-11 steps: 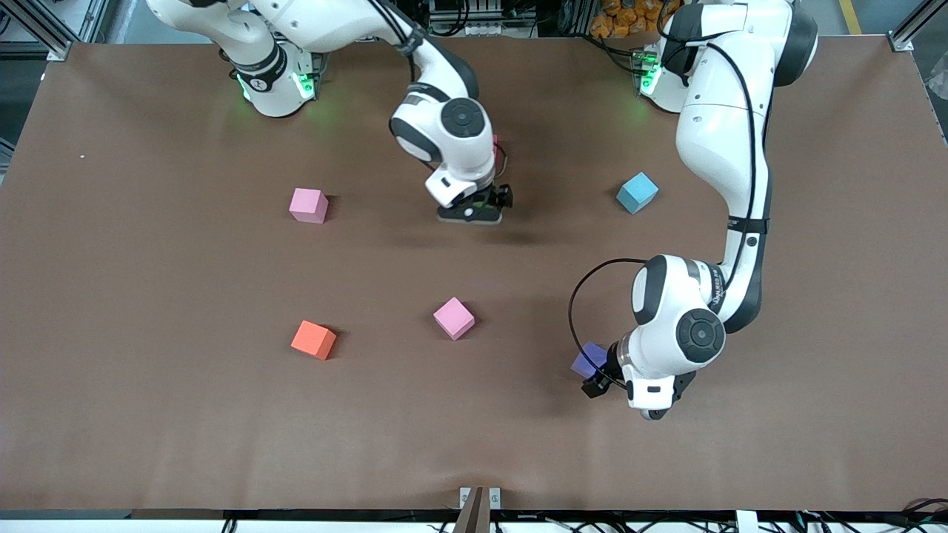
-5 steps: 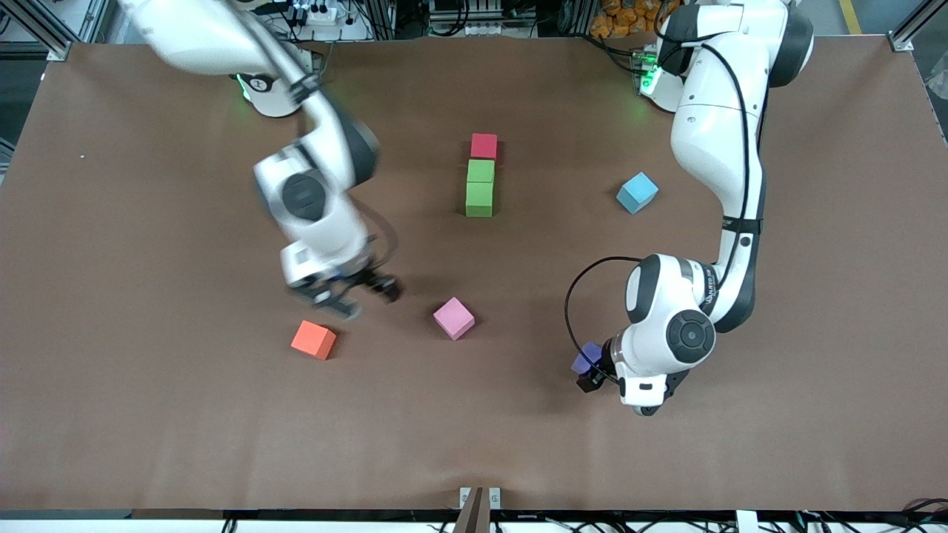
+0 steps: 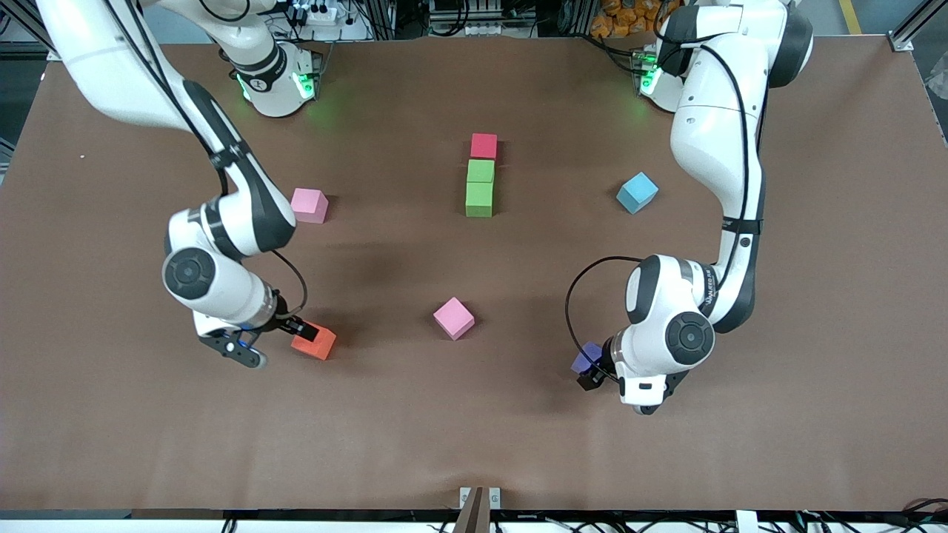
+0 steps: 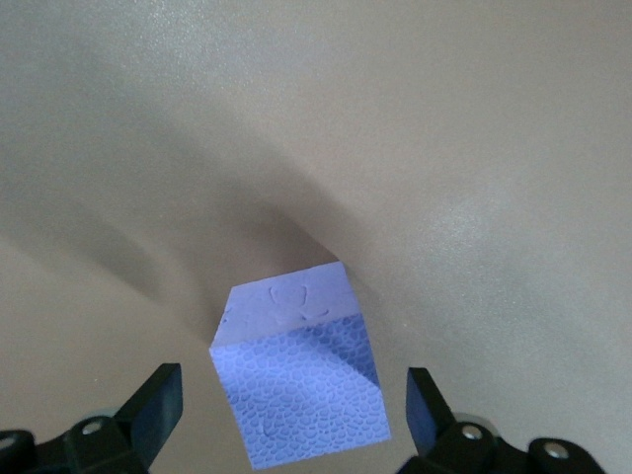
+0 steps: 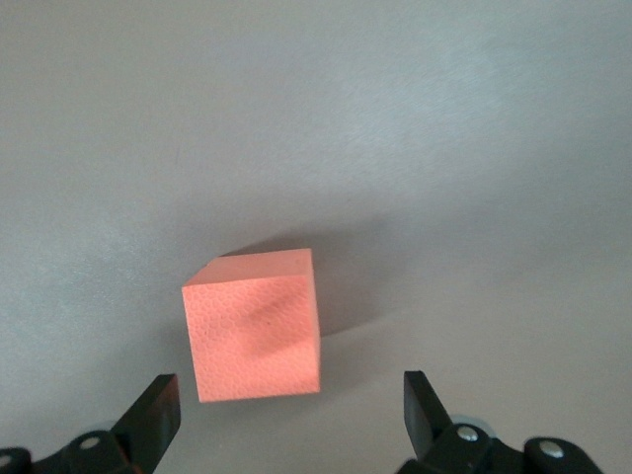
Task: Arrange blocks into number 1
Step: 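Carry the purple cube to the tower while the right gripper grasps the orange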
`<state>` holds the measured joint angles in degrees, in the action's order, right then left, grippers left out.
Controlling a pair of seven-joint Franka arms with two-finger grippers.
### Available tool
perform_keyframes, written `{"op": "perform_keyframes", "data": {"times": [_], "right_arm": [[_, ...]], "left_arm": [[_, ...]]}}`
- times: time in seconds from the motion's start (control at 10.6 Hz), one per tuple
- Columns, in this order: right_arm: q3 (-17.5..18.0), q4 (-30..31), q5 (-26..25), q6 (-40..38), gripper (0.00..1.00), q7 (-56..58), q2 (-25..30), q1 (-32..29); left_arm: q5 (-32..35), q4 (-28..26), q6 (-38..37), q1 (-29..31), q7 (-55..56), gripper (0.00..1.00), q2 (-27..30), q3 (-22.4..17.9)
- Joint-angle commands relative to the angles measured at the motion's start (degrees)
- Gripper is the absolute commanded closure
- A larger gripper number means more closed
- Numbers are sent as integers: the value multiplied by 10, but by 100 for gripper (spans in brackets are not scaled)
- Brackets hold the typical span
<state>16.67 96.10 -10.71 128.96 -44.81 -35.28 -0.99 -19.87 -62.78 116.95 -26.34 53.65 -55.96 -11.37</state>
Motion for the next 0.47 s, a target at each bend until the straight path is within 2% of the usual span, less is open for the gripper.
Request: {"op": "perform_keyframes", "data": {"times": [0.0, 0.19, 0.28, 0.38], "right_arm": [[8, -69, -18, -12, 0, 22, -51, 12], [7, -75, -17, -12, 0, 52, -63, 13], [2, -75, -18, -12, 0, 57, -67, 13], [-1, -75, -17, -11, 0, 64, -73, 14]], "left_arm": [[-15, 20, 5, -8, -14, 0, -21, -15], [-15, 15, 16, -12, -17, 0, -27, -15], [-15, 13, 17, -12, -30, 6, -28, -15], [-15, 11, 21, -13, -33, 26, -32, -15]]}}
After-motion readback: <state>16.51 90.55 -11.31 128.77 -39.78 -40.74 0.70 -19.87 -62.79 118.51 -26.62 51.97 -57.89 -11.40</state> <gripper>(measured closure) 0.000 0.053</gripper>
